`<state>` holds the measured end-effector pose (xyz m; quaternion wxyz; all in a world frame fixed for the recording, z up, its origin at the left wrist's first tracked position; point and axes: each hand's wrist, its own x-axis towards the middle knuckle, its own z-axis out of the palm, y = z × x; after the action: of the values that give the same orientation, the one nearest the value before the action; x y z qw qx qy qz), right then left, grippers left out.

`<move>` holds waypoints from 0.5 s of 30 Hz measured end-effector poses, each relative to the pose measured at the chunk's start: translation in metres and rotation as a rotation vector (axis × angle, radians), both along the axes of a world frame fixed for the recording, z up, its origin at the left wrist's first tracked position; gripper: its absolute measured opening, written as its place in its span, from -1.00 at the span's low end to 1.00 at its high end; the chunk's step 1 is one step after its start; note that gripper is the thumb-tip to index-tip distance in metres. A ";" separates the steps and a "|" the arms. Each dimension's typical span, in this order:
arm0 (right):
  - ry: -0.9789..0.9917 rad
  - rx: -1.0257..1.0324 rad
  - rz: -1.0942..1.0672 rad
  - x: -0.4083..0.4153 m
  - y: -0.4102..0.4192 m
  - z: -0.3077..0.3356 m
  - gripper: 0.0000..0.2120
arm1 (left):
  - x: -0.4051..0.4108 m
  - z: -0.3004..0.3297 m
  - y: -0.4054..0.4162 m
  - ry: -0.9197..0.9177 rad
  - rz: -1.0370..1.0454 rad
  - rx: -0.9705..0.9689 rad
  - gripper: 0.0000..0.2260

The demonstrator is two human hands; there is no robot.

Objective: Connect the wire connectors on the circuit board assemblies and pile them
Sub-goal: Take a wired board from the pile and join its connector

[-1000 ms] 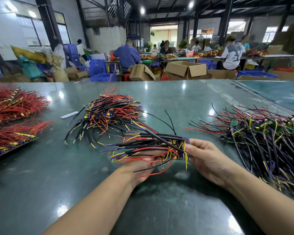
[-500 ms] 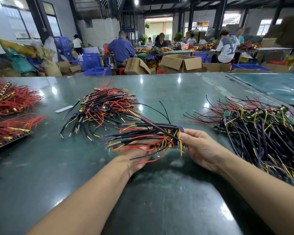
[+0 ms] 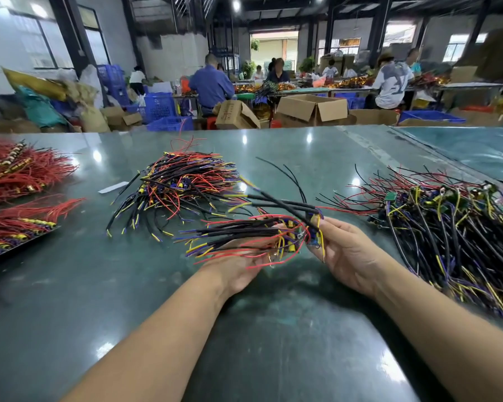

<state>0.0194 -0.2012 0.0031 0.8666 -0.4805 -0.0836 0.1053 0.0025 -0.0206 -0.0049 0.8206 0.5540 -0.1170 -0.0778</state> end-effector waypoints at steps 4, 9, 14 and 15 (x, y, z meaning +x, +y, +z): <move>0.002 -0.049 -0.041 0.000 -0.003 -0.002 -0.87 | 0.002 0.004 -0.003 0.004 0.166 -0.020 -0.81; 0.003 -0.035 -0.078 0.000 -0.005 -0.001 -0.89 | 0.029 0.007 0.003 0.200 0.618 0.187 -0.81; 0.082 -0.052 -0.149 -0.003 -0.003 0.003 -0.87 | 0.046 0.015 0.027 0.411 0.714 0.043 -0.82; 0.110 -0.048 -0.169 -0.003 -0.003 0.004 -0.88 | 0.044 0.016 0.030 0.425 0.655 0.021 -0.80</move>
<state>0.0163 -0.2038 0.0074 0.8639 -0.4999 0.0073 0.0602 0.0463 0.0094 0.0108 0.8022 0.5419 0.2393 0.0740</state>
